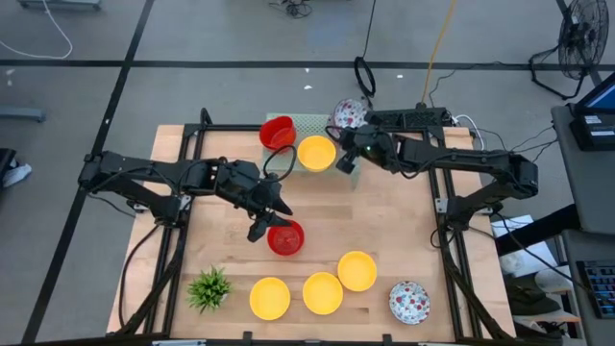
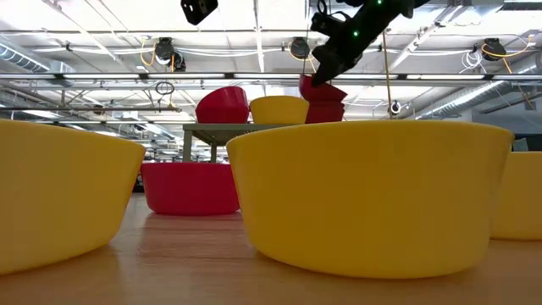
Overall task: Pick & Place Mini bowls
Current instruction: Stack the red patterned bowl on top of the red patterned bowls on the shelf
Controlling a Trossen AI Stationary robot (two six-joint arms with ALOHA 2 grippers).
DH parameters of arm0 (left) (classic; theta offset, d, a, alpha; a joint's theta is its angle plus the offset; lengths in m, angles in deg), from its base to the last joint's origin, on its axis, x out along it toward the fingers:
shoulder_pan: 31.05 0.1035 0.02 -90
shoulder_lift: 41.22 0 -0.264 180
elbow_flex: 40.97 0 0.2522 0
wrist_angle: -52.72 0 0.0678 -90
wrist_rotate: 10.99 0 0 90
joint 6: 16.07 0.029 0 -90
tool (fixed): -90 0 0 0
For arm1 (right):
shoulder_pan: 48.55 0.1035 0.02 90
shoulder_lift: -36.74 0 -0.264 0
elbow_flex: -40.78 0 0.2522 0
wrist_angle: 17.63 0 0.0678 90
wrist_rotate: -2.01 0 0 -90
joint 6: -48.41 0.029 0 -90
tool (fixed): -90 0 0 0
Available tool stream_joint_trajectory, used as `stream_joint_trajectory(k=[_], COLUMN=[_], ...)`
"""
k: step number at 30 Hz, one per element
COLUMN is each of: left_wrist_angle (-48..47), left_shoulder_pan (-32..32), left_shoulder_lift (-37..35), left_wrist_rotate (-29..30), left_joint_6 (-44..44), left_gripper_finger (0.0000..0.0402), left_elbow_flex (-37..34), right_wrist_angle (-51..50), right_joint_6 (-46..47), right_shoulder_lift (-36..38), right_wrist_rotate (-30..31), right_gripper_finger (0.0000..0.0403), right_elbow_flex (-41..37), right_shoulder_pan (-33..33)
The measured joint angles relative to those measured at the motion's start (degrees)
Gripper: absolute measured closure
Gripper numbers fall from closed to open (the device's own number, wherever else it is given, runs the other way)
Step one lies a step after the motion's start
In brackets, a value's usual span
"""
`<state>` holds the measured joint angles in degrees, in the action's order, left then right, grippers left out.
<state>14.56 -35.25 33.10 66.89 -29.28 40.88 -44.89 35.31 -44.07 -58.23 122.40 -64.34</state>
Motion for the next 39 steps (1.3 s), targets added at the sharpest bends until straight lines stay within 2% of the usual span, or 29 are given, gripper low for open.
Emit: stream_joint_trajectory(k=[6,10,39], left_wrist_angle=[0.0,-0.07,-1.05], left_shoulder_pan=[0.0,0.0,0.0], left_shoulder_lift=[0.0,-0.01,0.0], left_wrist_rotate=[-0.02,-0.02,-0.02], left_joint_6=[-0.02,-0.02,-0.13], left_gripper_finger=[0.0247,0.0247,0.0247], left_elbow_flex=[0.0,0.0,0.0], right_wrist_angle=[-0.06,-0.13,-1.34], right_joint_6=[0.22,0.53,1.95], right_shoulder_lift=[-0.02,-0.02,-0.02], right_wrist_rotate=[-0.12,-3.06,-3.04], right_gripper_finger=[0.04,0.04,0.0398], right_elbow_flex=[0.0,0.0,-0.07], right_shoulder_pan=[0.0,0.02,-0.01])
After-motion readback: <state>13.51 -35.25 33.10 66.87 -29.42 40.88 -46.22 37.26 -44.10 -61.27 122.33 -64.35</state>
